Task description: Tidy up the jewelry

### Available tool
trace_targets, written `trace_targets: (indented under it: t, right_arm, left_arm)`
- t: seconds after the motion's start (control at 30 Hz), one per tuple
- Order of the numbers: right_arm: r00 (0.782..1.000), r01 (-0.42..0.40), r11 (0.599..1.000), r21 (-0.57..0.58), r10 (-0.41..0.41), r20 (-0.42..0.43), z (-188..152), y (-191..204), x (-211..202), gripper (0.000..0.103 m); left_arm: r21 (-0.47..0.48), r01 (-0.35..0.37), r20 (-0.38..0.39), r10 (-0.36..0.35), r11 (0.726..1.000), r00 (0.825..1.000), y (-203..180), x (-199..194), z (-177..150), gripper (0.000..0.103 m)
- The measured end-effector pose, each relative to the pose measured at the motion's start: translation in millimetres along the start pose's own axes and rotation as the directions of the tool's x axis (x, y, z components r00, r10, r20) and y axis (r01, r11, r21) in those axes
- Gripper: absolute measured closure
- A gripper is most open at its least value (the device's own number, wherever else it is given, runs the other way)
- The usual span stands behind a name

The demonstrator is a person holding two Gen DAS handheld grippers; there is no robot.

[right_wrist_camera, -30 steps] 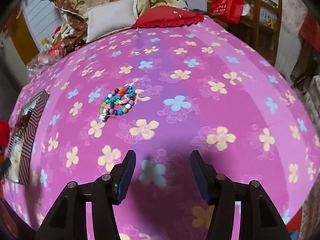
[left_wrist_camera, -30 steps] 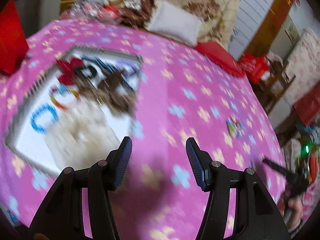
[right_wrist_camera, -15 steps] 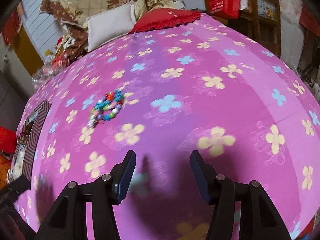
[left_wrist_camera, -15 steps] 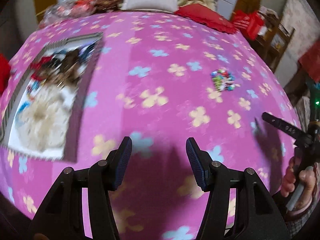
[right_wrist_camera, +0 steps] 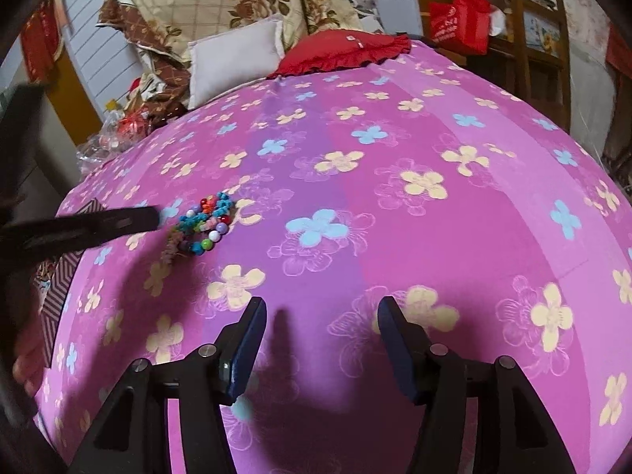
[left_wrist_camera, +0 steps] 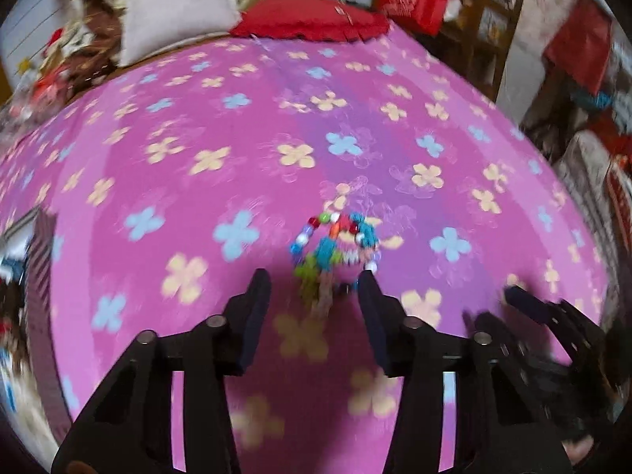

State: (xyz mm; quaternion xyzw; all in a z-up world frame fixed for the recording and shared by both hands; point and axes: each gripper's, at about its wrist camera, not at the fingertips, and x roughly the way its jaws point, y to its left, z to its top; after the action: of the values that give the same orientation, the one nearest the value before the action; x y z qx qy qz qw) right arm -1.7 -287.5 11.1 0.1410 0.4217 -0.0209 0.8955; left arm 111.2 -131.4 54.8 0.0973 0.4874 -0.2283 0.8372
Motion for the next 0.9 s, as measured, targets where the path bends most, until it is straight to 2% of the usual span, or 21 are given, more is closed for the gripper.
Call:
trace_targets:
  t: [0.07, 0.23, 0.33, 0.43, 0.5, 0.57, 0.6, 0.67, 0.77, 0.83, 0.9]
  right_arm:
    - [1.000, -0.016, 1.000, 0.002, 0.016, 0.001, -0.4, -0.6, 0.0, 0.044]
    - [0.999, -0.050, 0.999, 0.021, 0.050, 0.005, 0.2, -5.4, 0.0, 0.043]
    - [0.998, -0.058, 0.998, 0.023, 0.058, 0.007, 0.4, -5.9, 0.1, 0.042]
    - [0.998, -0.064, 0.998, 0.020, 0.064, 0.008, -0.1, -5.2, -0.1, 0.040]
    - [0.998, -0.063, 0.998, 0.018, 0.063, 0.008, -0.1, -4.6, 0.1, 0.040]
    - [0.998, -0.059, 0.998, 0.013, 0.059, 0.009, -0.2, -4.2, 0.6, 0.040]
    - [0.998, -0.055, 0.998, 0.010, 0.055, 0.009, -0.4, -3.5, 0.6, 0.040]
    - [0.999, -0.047, 0.999, 0.002, 0.047, 0.008, -0.6, -1.8, 1.1, 0.040]
    - [0.999, -0.033, 0.999, -0.011, 0.034, 0.007, -0.6, 0.2, 1.4, 0.039]
    - [1.000, -0.023, 1.000, -0.021, 0.023, 0.006, -0.6, 2.0, 1.8, 0.039]
    - [1.000, -0.016, 0.999, -0.031, 0.016, 0.004, -0.8, 3.7, 2.3, 0.038]
  left_arm:
    - [0.018, -0.004, -0.018, 0.005, 1.000, 1.000, -2.5, 14.3, 8.3, 0.066]
    - [0.059, -0.004, -0.055, 0.007, 0.998, 0.998, -6.7, 42.9, 16.0, 0.066]
    - [0.097, -0.027, -0.040, 0.031, 0.995, 0.999, -13.1, 48.5, 20.2, 0.066]
    - [0.109, -0.011, -0.056, 0.017, 0.994, 0.998, -18.7, 54.9, 25.2, 0.066]
    - [0.143, -0.031, -0.057, 0.040, 0.989, 0.998, -26.8, 60.6, 25.6, 0.066]
    - [0.153, -0.022, -0.047, 0.029, 0.988, 0.998, -32.2, 59.9, 25.2, 0.085]
    - [0.156, -0.025, -0.050, 0.033, 0.987, 0.998, -34.6, 59.0, 24.5, 0.085]
    - [0.168, -0.058, -0.026, 0.063, 0.984, 0.998, -40.1, 54.6, 22.5, 0.099]
    - [0.070, 0.021, -0.019, -0.019, 0.997, 1.000, -28.1, 37.3, 25.3, 0.099]
    - [0.003, 0.079, 0.003, -0.079, 0.997, 0.997, -14.7, 18.8, 26.7, 0.099]
    - [-0.048, 0.111, 0.038, -0.109, 0.993, 0.993, 0.0, -3.3, 24.5, 0.099]
